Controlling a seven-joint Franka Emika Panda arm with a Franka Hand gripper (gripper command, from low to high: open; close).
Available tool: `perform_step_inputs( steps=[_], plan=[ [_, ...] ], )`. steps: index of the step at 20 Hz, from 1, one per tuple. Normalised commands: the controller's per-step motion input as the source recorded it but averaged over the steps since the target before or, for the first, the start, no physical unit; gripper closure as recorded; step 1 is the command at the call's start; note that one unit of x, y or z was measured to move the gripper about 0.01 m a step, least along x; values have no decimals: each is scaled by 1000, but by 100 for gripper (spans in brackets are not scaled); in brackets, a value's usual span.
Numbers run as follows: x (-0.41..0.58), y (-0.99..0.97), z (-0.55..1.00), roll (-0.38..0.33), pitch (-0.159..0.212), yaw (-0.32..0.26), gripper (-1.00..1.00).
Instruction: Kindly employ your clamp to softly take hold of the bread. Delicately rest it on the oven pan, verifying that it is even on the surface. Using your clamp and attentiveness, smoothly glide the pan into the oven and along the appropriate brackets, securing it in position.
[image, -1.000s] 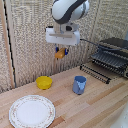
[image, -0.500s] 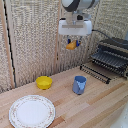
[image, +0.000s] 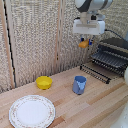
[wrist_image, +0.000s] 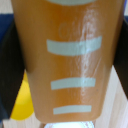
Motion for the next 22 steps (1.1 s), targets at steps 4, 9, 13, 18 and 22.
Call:
perform_step_inputs(
  steps=[4,9,13,18,22],
  plan=[
    [265,-927,0,41,0,-42,100],
    [334,-899,0,57,0,-33,100],
    [470,-869,0,95,0,-8,100],
    [512,-841,0,104,0,-9,100],
    [301,-864,38,67,6,-35,100]
  ],
)
